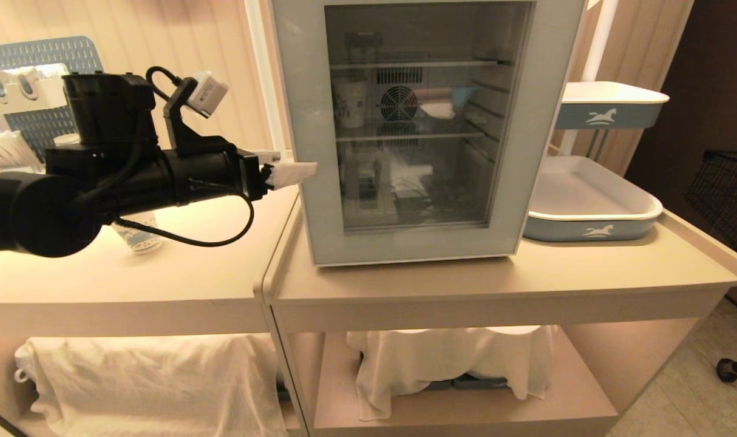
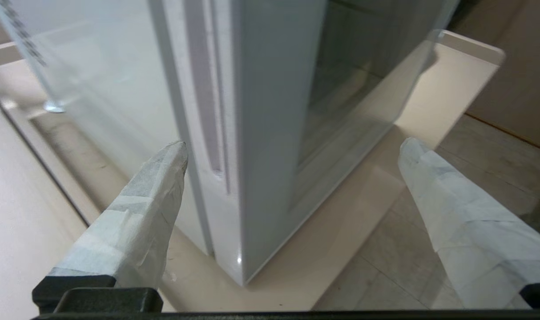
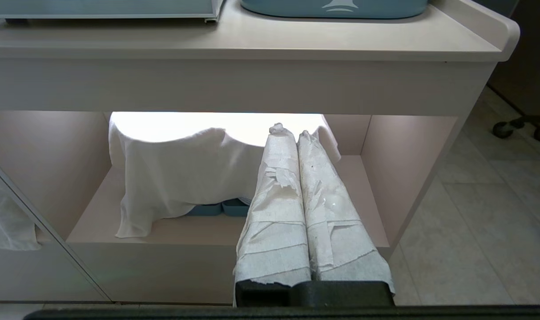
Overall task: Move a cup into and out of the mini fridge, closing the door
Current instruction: Open the freezer door
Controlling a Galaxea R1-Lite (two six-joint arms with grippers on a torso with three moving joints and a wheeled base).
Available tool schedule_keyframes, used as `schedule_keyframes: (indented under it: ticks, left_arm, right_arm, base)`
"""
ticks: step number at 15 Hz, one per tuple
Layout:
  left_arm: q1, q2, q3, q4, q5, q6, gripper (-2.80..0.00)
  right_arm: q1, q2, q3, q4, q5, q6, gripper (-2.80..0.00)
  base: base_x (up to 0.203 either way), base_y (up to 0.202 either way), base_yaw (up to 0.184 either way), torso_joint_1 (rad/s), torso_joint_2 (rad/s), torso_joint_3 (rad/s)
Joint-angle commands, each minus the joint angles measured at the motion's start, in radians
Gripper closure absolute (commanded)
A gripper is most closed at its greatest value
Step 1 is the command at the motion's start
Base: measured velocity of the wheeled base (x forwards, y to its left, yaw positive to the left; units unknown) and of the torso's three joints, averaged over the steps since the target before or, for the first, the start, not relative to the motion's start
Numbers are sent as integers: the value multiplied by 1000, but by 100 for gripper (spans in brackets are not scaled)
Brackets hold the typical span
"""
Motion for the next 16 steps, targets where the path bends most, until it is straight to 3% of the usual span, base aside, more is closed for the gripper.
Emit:
schedule_keyframes:
  ticks: [1, 7, 16]
  left_arm:
    - [3, 15, -19, -4, 19, 0, -280]
    - [2, 54, -99, 3, 26, 38, -280]
    - [-68, 64, -182, 1, 29, -37, -280]
  right_arm:
    - [0, 0, 0, 0, 1, -1, 0]
    - [0, 1, 0, 0, 1, 0, 0]
    - [0, 1, 0, 0, 0, -1, 0]
  base:
    - [0, 0, 0, 0, 0, 0]
    - [0, 0, 0, 0, 0, 0]
    - [0, 0, 0, 0, 0, 0]
